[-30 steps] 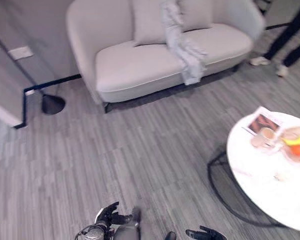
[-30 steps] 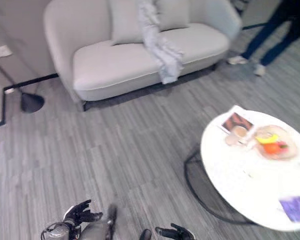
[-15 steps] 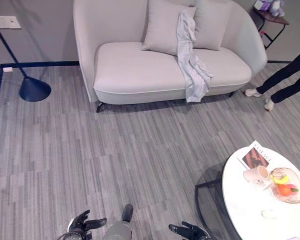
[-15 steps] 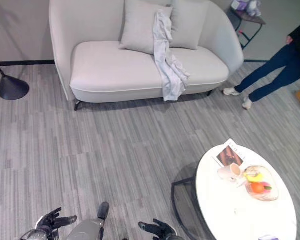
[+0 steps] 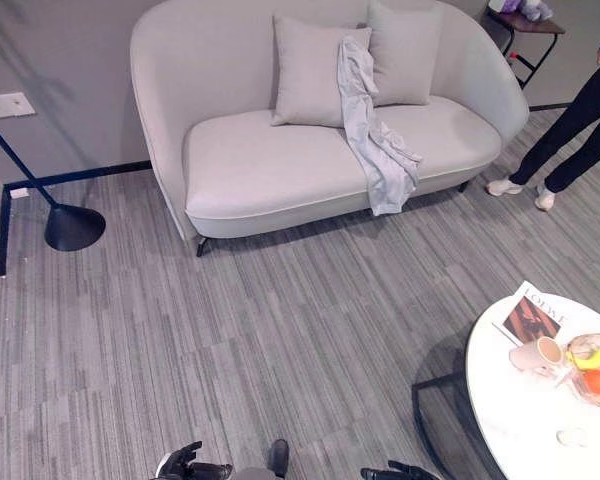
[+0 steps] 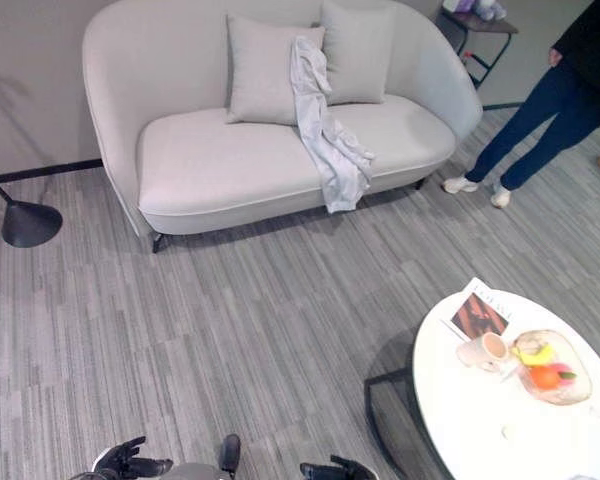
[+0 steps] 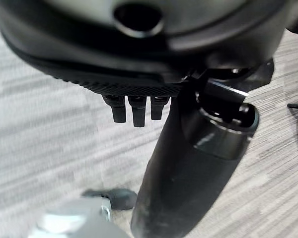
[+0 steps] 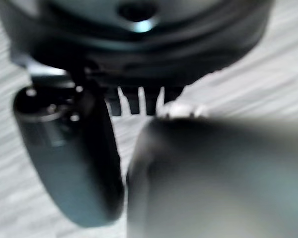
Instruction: Hang the clothes on the sofa on the clothes rack.
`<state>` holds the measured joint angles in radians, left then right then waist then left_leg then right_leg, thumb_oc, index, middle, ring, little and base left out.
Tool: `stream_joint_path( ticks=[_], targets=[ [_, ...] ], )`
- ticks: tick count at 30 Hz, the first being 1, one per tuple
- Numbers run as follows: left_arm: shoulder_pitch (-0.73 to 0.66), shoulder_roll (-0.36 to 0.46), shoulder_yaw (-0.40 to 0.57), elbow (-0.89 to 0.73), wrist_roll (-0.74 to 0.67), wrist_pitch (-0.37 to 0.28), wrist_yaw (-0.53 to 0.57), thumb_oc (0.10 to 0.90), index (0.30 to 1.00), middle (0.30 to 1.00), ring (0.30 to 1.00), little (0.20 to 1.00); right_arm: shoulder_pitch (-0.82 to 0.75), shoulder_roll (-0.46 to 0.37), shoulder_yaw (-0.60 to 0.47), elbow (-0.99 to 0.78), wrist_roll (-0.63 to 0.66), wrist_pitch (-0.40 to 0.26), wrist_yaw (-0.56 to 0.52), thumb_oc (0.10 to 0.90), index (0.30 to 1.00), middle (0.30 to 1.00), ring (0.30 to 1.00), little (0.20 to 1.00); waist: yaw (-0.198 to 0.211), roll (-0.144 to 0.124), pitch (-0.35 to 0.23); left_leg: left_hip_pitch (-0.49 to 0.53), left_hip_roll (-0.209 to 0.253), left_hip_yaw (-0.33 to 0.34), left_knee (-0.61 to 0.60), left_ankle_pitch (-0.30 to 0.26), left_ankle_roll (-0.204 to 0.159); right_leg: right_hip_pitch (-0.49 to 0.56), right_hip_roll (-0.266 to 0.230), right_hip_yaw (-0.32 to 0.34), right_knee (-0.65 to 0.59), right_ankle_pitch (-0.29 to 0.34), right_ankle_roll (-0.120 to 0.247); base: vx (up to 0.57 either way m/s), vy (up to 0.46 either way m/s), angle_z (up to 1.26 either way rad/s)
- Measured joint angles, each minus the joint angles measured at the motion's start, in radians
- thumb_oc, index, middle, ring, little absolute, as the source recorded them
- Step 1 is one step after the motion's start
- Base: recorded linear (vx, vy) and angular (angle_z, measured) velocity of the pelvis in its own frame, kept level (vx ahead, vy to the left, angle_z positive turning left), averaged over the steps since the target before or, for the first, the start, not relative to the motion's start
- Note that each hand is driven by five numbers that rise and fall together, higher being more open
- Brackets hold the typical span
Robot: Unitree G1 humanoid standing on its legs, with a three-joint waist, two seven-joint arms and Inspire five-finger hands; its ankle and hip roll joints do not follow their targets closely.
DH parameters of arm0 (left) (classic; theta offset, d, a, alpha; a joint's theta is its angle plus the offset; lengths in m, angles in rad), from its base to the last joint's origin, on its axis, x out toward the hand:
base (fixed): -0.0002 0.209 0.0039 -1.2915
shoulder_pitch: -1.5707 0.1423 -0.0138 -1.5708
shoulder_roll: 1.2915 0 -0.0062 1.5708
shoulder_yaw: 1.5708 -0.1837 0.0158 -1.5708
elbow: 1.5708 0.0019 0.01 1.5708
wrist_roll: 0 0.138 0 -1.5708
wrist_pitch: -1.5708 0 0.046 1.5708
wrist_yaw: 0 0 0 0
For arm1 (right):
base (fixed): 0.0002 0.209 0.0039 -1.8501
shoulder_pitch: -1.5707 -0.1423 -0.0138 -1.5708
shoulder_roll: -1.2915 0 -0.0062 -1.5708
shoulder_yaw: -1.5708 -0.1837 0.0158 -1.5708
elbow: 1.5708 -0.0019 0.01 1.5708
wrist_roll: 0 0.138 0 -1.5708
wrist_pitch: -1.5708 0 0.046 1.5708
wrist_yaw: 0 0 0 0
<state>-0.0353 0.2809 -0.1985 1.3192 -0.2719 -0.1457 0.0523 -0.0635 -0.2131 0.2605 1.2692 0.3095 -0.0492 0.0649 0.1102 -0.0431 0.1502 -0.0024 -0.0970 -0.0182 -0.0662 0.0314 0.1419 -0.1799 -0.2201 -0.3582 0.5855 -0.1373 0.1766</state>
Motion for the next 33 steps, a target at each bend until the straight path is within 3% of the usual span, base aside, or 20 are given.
stream_joint_path(
  ticks=[4, 6, 7, 9, 10, 13, 14, 16, 18, 19, 20, 21, 23, 25, 26, 27, 28, 29, 31, 33],
  targets=[
    [0.002, -0.01, -0.036, -0.005, 0.022, -0.001, -0.002, 0.8, 0.9, 0.9, 0.9, 0.9, 0.004, -0.003, -0.012, -0.043, 0.002, 0.0, -0.003, 0.8, 0.9, 0.9, 0.9, 0.9, -0.015, 0.005, -0.016, 0.035, -0.015, -0.003, -0.012, -0.017, -0.028, -0.03, 0.005, 0.004, -0.399, 0.062, -0.053, 0.17, -0.103, 0.4],
    [0.002, -0.011, -0.036, -0.009, 0.03, -0.002, -0.005, 0.8, 0.9, 0.9, 0.9, 0.9, 0.004, -0.003, -0.013, -0.045, 0.002, -0.004, -0.005, 0.8, 0.9, 0.9, 0.9, 0.9, -0.014, 0.005, -0.017, 0.045, -0.014, 0.002, -0.012, -0.018, -0.027, -0.043, 0.002, 0.005, -0.406, 0.088, -0.067, 0.48, -0.299, 0.25],
    [-0.003, -0.018, -0.036, 0.0, 0.043, 0.001, -0.01, 0.8, 0.9, 0.9, 0.9, 0.9, 0.023, -0.002, -0.072, -0.042, 0.015, -0.006, 0.006, 0.8, 0.9, 0.9, 0.9, 0.9, -0.033, 0.012, -0.045, 0.046, -0.007, -0.026, 0.002, -0.089, -0.111, -0.057, -0.014, 0.048, -0.455, 0.148, -0.036, 0.43, -0.3, 0.47],
    [0.009, -0.028, -0.025, 0.018, 0.047, 0.001, -0.021, 0.8, 0.9, 0.9, 0.9, 0.9, 0.019, -0.005, -0.122, -0.05, 0.037, -0.007, 0.004, 0.8, 0.9, 0.9, 0.9, 0.9, -0.036, 0.005, -0.073, 0.077, -0.028, -0.045, -0.009, -0.082, -0.079, -0.034, -0.094, 0.076, -0.632, 0.277, -0.008, 0.67, -0.479, 0.15],
    [-0.007, -0.04, -0.036, 0.052, 0.05, 0.009, -0.02, 0.8, 0.9, 0.9, 0.9, 0.9, -0.116, -0.018, -0.11, 0.046, 0.054, 0.071, 0.001, 0.8, 0.9, 0.9, 0.9, 0.9, -0.033, 0.04, -0.075, 0.131, 0.012, -0.107, -0.004, -0.122, -0.099, -0.039, -0.114, 0.0, -0.647, 0.315, -0.019, 0.64, -0.46, -0.07],
    [0.003, -0.018, 0.002, 0.035, 0.058, -0.002, -0.018, 0.8, 0.9, 0.9, 0.9, 0.9, -0.045, 0.056, -0.07, -0.032, 0.068, 0.0, 0.025, 0.8, 0.9, 0.9, 0.9, 0.9, -0.057, -0.006, -0.12, 0.177, 0.089, -0.17, 0.03, -0.151, -0.149, 0.059, 0.035, 0.057, -0.623, 0.304, -0.019, 0.6, -0.569, 0.94],
    [0.015, -0.019, -0.015, 0.036, 0.058, 0.0, -0.011, 0.8, 0.9, 0.9, 0.9, 0.9, -0.046, 0.08, -0.066, -0.008, 0.07, 0.008, 0.029, 0.8, 0.9, 0.9, 0.9, 0.9, -0.043, -0.009, -0.133, 0.183, 0.119, -0.17, 0.065, -0.193, -0.18, 0.06, 0.072, 0.02, -0.574, 0.238, -0.096, 0.17, -0.255, 0.18],
    [0.04, -0.044, -0.067, 0.003, 0.056, -0.001, -0.02, 0.8, 0.9, 0.9, 0.9, 0.9, -0.034, 0.086, -0.002, -0.022, 0.067, 0.011, 0.032, 0.8, 0.9, 0.9, 0.9, 0.9, -0.022, -0.024, -0.132, 0.065, 0.147, -0.147, 0.315, -0.234, -0.208, 0.091, 0.112, 0.015, -0.595, 0.24, -0.158, 0.26, -0.351, 0.05],
    [0.02, -0.065, -0.063, -0.029, 0.071, -0.007, -0.015, 0.8, 0.9, 0.9, 0.9, 0.9, -0.028, 0.064, 0.002, -0.013, 0.06, 0.008, 0.027, 0.8, 0.9, 0.9, 0.9, 0.9, -0.011, -0.007, -0.129, -0.002, 0.182, -0.153, 0.389, -0.197, -0.23, 0.104, 0.142, 0.004, -0.593, 0.198, -0.199, 0.31, -0.363, 0.16],
    [0.007, -0.065, -0.074, -0.039, 0.082, -0.006, -0.012, 0.8, 0.9, 0.9, 0.9, 0.9, -0.025, 0.032, 0.038, -0.007, 0.049, 0.011, 0.021, 0.8, 0.9, 0.9, 0.9, 0.9, 0.01, 0.019, -0.122, -0.015, 0.205, -0.139, 0.457, -0.193, -0.233, 0.127, 0.173, -0.011, -0.606, 0.2, -0.206, 0.26, -0.279, 0.22],
    [-0.003, -0.062, -0.074, -0.044, 0.089, -0.007, -0.024, 0.8, 0.9, 0.9, 0.9, 0.9, -0.022, 0.022, 0.051, 0.009, 0.039, 0.011, 0.016, 0.8, 0.9, 0.9, 0.9, 0.9, 0.007, 0.008, -0.113, -0.059, 0.209, -0.107, 0.56, -0.172, -0.256, 0.175, 0.178, -0.017, -0.648, 0.196, -0.213, 0.33, -0.328, 0.37],
    [-0.019, -0.052, -0.074, -0.049, 0.09, -0.006, -0.024, 0.8, 0.9, 0.9, 0.9, 0.9, -0.008, 0.011, 0.056, 0.027, 0.017, 0.013, 0.004, 0.8, 0.9, 0.9, 0.9, 0.9, 0.012, -0.014, -0.09, -0.098, 0.278, 0.007, 0.646, -0.198, -0.222, 0.251, 0.191, -0.009, -0.678, 0.157, -0.247, 0.24, -0.226, 0.58],
    [-0.017, -0.035, -0.076, -0.087, 0.089, -0.007, -0.023, 0.8, 0.9, 0.9, 0.9, 0.9, -0.006, -0.001, 0.058, 0.031, -0.005, 0.012, -0.004, 0.8, 0.9, 0.9, 0.9, 0.9, 0.014, -0.036, -0.073, -0.123, 0.311, 0.066, 0.544, -0.195, -0.227, 0.277, 0.189, 0.002, -0.678, 0.148, -0.249, 0.18, -0.156, 0.14],
    [-0.046, -0.025, -0.091, -0.12, 0.088, -0.005, -0.026, 0.8, 0.9, 0.9, 0.9, 0.9, -0.036, -0.039, 0.055, 0.024, -0.041, 0.011, -0.006, 0.8, 0.9, 0.9, 0.9, 0.9, 0.026, -0.051, -0.039, -0.204, 0.227, 0.019, 0.478, -0.191, -0.218, 0.27, 0.156, 0.009, -0.678, 0.14, -0.245, 0.13, -0.096, -0.26],
    [-0.072, -0.033, -0.121, -0.124, 0.088, -0.007, -0.028, 0.8, 0.9, 0.9, 0.9, 0.9, -0.061, -0.065, 0.05, 0.051, -0.062, 0.011, -0.007, 0.8, 0.9, 0.9, 0.9, 0.9, 0.018, -0.034, -0.024, -0.263, 0.094, -0.068, 0.366, -0.171, -0.189, 0.274, 0.127, 0.002, -0.678, 0.133, -0.225, 0.14, -0.063, -0.01],
    [-0.074, -0.042, -0.141, -0.123, 0.092, -0.008, -0.032, 0.8, 0.9, 0.9, 0.9, 0.9, -0.056, -0.073, 0.044, 0.056, -0.066, 0.01, -0.007, 0.8, 0.9, 0.9, 0.9, 0.9, 0.009, -0.025, -0.028, -0.264, 0.047, -0.068, 0.273, -0.123, -0.165, 0.282, 0.115, -0.006, -0.677, 0.119, -0.186, 0.15, -0.044, -0.01],
    [-0.07, -0.053, -0.144, -0.122, 0.1, -0.011, -0.041, 0.8, 0.9, 0.9, 0.9, 0.9, -0.052, -0.084, 0.04, 0.059, -0.07, 0.011, -0.007, 0.8, 0.9, 0.9, 0.9, 0.9, 0.009, -0.002, -0.035, -0.258, 0.019, -0.058, 0.189, -0.046, -0.16, 0.291, 0.118, -0.004, -0.677, 0.106, -0.158, 0.11, -0.048, -0.19],
    [-0.064, -0.058, -0.141, -0.121, 0.1, -0.01, -0.05, 0.8, 0.9, 0.9, 0.9, 0.9, -0.047, -0.081, 0.032, 0.065, -0.074, 0.014, -0.011, 0.8, 0.9, 0.9, 0.9, 0.9, 0.014, 0.005, -0.035, -0.241, 0.008, -0.07, 0.153, 0.048, -0.092, 0.301, 0.119, 0.006, -0.674, 0.083, -0.118, 0.11, -0.078, -0.18],
    [-0.063, -0.053, -0.11, -0.107, 0.101, -0.014, -0.041, 0.8, 0.9, 0.9, 0.9, 0.9, -0.048, -0.048, 0.052, 0.008, -0.081, 0.039, -0.024, 0.8, 0.9, 0.9, 0.9, 0.9, -0.008, -0.007, -0.033, -0.204, -0.01, -0.075, 0.101, 0.07, -0.107, 0.292, 0.112, 0.013, -0.67, 0.045, -0.059, 0.16, -0.11, -0.26],
    [-0.047, -0.049, 0.065, -0.018, 0.075, 0.0, -0.041, 0.8, 0.9, 0.9, 0.9, 0.9, -0.014, -0.001, 0.175, -0.217, -0.116, 0.025, -0.001, 0.8, 0.9, 0.9, 0.9, 0.9, -0.016, -0.028, -0.026, -0.18, -0.003, -0.023, 0.092, 0.049, -0.099, 0.257, 0.148, 0.071, -0.685, 0.066, -0.086, 0.21, -0.104, -0.66]
  ],
)
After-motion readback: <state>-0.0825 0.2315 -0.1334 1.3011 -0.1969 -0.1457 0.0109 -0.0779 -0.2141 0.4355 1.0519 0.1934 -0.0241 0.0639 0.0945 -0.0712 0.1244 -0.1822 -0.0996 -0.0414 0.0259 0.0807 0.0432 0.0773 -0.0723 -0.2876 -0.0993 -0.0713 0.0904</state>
